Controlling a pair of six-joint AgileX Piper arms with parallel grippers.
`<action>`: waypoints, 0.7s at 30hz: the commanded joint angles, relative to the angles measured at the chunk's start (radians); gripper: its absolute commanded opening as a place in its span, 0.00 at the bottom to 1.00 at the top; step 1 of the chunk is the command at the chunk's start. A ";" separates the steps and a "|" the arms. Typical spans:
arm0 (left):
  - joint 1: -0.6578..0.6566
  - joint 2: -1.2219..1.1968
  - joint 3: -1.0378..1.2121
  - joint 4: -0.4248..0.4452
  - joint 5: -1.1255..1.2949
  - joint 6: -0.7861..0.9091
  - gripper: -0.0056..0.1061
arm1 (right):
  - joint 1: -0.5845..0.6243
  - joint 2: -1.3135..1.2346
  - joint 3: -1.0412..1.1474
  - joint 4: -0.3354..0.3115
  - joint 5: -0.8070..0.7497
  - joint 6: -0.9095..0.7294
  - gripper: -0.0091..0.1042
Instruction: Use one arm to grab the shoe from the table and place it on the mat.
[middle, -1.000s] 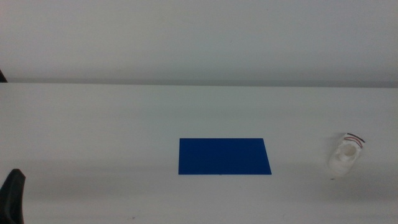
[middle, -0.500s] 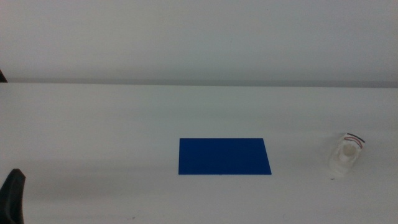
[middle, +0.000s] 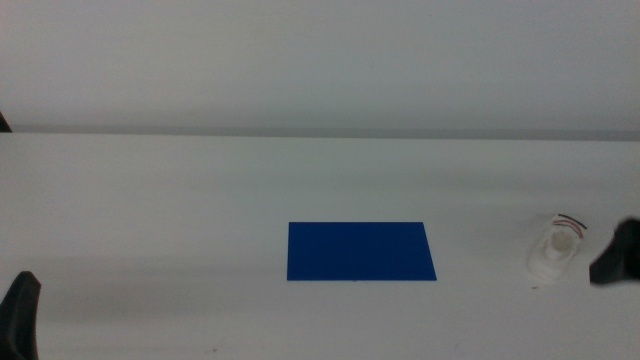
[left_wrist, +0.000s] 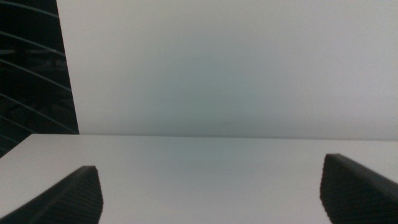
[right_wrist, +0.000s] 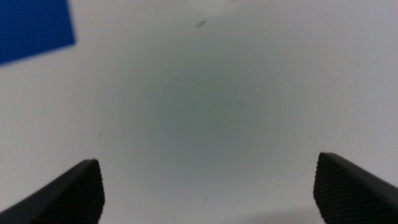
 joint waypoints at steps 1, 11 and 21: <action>0.004 -0.041 0.043 0.000 -0.017 -0.006 0.89 | -0.048 0.107 -0.077 -0.043 0.004 0.041 0.87; 0.004 -0.041 0.043 0.000 -0.017 -0.006 0.89 | -0.138 0.467 -0.328 -0.150 0.003 0.277 0.86; 0.004 -0.041 0.043 0.000 -0.017 -0.006 0.89 | -0.081 0.682 -0.506 -0.150 -0.003 0.376 0.78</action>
